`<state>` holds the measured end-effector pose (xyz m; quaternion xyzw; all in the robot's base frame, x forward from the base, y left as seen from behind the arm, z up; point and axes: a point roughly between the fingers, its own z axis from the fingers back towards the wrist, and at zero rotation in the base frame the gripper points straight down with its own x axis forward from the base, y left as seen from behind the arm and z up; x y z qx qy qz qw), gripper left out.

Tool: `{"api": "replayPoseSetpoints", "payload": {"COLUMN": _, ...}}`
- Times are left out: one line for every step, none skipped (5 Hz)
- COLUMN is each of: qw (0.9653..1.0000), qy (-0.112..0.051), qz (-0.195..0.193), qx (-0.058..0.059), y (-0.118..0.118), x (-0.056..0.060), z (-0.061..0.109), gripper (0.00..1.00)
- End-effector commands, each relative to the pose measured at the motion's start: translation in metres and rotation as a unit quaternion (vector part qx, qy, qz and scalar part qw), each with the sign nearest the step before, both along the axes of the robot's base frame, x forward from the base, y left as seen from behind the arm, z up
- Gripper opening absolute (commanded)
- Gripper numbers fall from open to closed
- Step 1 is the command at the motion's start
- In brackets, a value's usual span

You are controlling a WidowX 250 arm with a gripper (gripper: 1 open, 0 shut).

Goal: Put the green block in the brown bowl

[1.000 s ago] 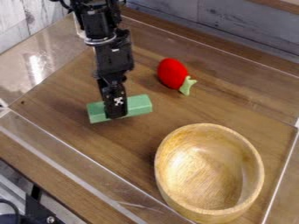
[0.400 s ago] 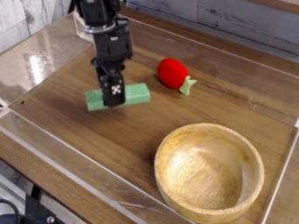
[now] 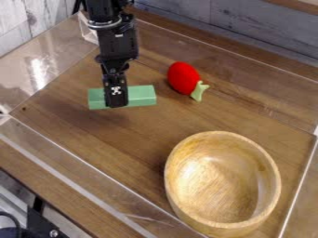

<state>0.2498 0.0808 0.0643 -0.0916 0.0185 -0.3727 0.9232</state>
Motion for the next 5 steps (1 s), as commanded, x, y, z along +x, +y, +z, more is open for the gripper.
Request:
{"api": "replayPoseSetpoints", "payload": {"qw": 0.999, "qy": -0.029, "qz": 0.007, "qx": 0.034, "y": -0.015, "x": 0.001, "z": 0.035, "gripper": 0.0}}
{"api": "replayPoseSetpoints", "payload": {"qw": 0.9968, "qy": -0.026, "qz": 0.037, "qx": 0.066, "y": -0.041, "x": -0.004, "z": 0.064, "gripper": 0.0}}
{"api": "replayPoseSetpoints", "payload": {"qw": 0.9946, "qy": -0.029, "qz": 0.063, "qx": 0.078, "y": -0.072, "x": -0.009, "z": 0.074, "gripper": 0.0}}
{"api": "replayPoseSetpoints", "payload": {"qw": 0.9938, "qy": -0.027, "qz": 0.067, "qx": 0.085, "y": -0.09, "x": -0.014, "z": 0.089, "gripper": 0.0}}
{"api": "replayPoseSetpoints", "payload": {"qw": 0.9933, "qy": -0.036, "qz": 0.072, "qx": 0.083, "y": -0.127, "x": -0.025, "z": 0.096, "gripper": 0.0}}
